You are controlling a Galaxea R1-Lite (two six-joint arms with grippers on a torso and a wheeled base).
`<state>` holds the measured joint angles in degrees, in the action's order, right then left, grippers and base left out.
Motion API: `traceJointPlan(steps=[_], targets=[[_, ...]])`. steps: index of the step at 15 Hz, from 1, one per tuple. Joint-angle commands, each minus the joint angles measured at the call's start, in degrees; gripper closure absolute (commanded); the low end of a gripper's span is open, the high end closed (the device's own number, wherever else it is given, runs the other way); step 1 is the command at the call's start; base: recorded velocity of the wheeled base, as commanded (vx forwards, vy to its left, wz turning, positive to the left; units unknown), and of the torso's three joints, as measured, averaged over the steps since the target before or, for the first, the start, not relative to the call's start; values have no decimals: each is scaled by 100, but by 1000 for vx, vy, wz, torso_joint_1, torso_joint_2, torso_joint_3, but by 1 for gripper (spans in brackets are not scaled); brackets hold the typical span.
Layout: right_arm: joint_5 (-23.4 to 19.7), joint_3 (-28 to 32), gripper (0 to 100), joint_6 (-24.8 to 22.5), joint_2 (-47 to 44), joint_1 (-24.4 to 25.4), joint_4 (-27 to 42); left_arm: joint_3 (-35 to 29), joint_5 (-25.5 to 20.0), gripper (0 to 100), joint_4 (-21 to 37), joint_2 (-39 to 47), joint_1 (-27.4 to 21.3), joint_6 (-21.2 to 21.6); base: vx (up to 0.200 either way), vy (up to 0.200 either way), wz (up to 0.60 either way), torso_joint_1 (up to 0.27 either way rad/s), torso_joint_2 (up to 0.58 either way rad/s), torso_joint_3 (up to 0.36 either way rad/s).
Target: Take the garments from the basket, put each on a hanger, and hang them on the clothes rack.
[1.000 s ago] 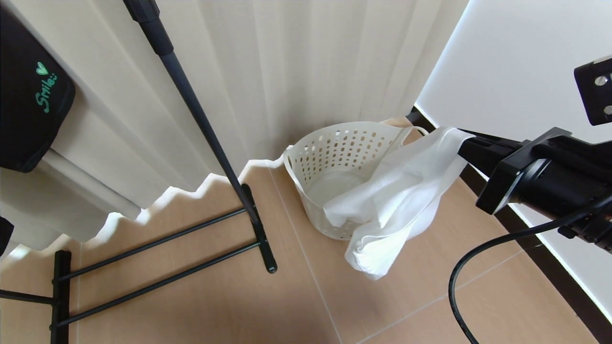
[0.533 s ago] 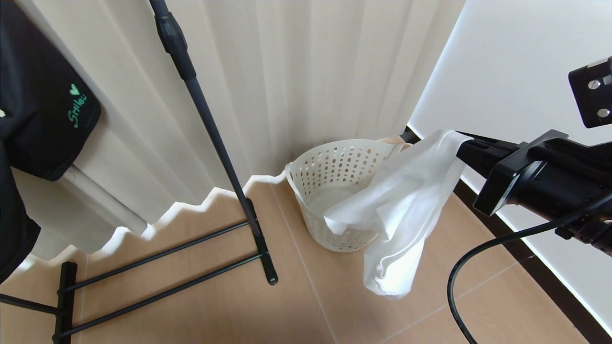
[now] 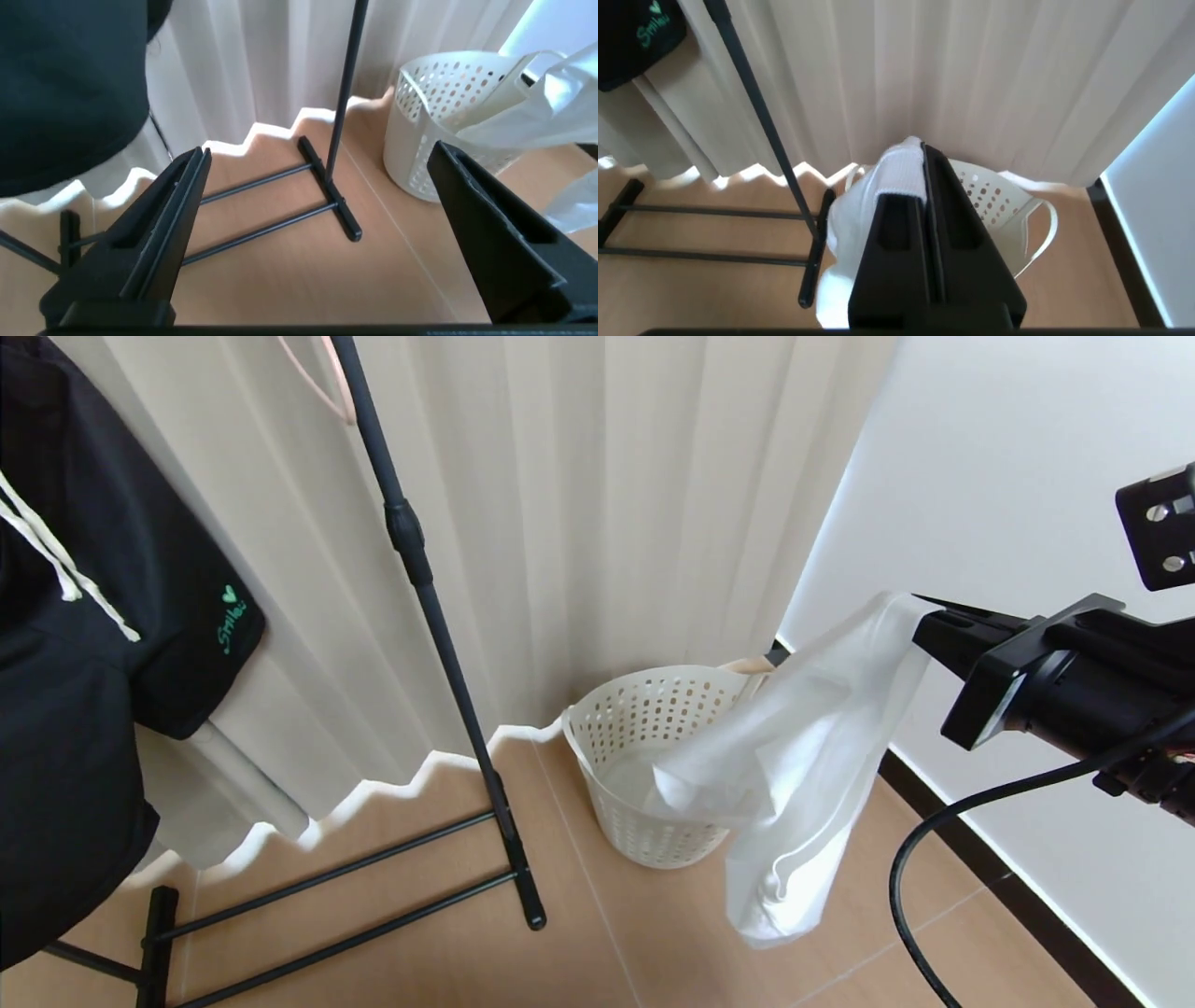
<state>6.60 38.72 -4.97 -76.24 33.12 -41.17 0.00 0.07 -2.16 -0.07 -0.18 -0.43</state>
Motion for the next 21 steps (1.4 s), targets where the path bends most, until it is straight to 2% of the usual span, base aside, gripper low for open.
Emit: traceJointPlan(steps=[1, 9, 21], targets=[[0, -5, 100, -4, -5, 1, -5, 0, 1, 0, -4, 7, 1, -1, 0, 0, 0, 27, -432, -193], [0, -22, 100, -4, 4, -7, -5, 0, 28, 0, -4, 7, 1, -19, 0, 0, 0, 99, -458, -196], [-18, -75, 100, -21, -14, 1, -5, 0, 10, 0, -4, 7, 1, -10, 0, 0, 0, 188, -529, -340]])
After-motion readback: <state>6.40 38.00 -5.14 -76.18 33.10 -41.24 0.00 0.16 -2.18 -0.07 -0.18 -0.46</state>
